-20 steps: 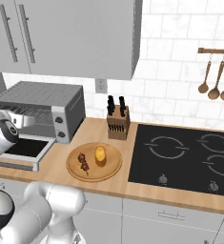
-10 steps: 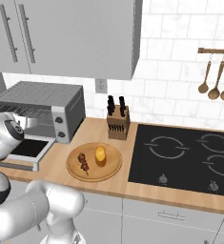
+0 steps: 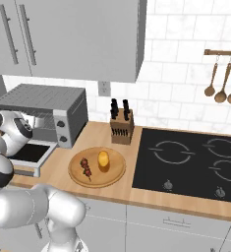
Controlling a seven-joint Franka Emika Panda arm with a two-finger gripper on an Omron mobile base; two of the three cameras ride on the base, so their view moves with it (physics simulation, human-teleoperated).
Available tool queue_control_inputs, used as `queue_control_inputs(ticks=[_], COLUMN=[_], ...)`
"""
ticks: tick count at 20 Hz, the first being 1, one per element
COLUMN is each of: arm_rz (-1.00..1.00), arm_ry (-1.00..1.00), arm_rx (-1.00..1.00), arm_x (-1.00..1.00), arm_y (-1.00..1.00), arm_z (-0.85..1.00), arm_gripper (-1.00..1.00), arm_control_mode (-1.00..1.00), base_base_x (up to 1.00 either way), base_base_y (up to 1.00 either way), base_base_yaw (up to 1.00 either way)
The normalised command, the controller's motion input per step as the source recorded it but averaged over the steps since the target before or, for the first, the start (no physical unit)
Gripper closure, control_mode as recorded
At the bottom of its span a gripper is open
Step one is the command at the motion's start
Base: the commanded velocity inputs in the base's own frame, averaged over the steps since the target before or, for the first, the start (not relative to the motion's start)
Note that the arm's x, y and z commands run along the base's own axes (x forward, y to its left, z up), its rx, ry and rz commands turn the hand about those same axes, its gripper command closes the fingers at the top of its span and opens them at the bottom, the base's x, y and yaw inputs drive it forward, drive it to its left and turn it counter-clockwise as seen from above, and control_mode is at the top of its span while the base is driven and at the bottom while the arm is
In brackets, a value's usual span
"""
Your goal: Pick up the kebab skewer and baguette bread, and place them inside the toaster oven. Close the toaster oven door and start by setting the timer.
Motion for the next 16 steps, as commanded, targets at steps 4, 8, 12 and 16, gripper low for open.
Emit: queue_control_inputs(ticks=[4, 8, 12, 16], arm_rz=[0.00, 0.00, 0.00, 0.00], arm_ry=[0.05, 0.02, 0.00, 0.05], arm_rx=[0.00, 0.00, 0.00, 0.00], arm_x=[0.25, 0.18, 0.14, 0.15], arm_y=[0.08, 0.23, 0.15, 0.06], arm_z=[-0.19, -0.29, -0.08, -0.13], arm_gripper=[-1.00, -1.00, -1.00, -1.00], arm_control_mode=[-1.00, -1.00, -1.00, -1.00], base_base_x=[0.00, 0.00, 0.00, 0.00], base_base_y=[0.00, 0.00, 0.00, 0.00], base_base_yaw=[0.00, 0.00, 0.00, 0.00])
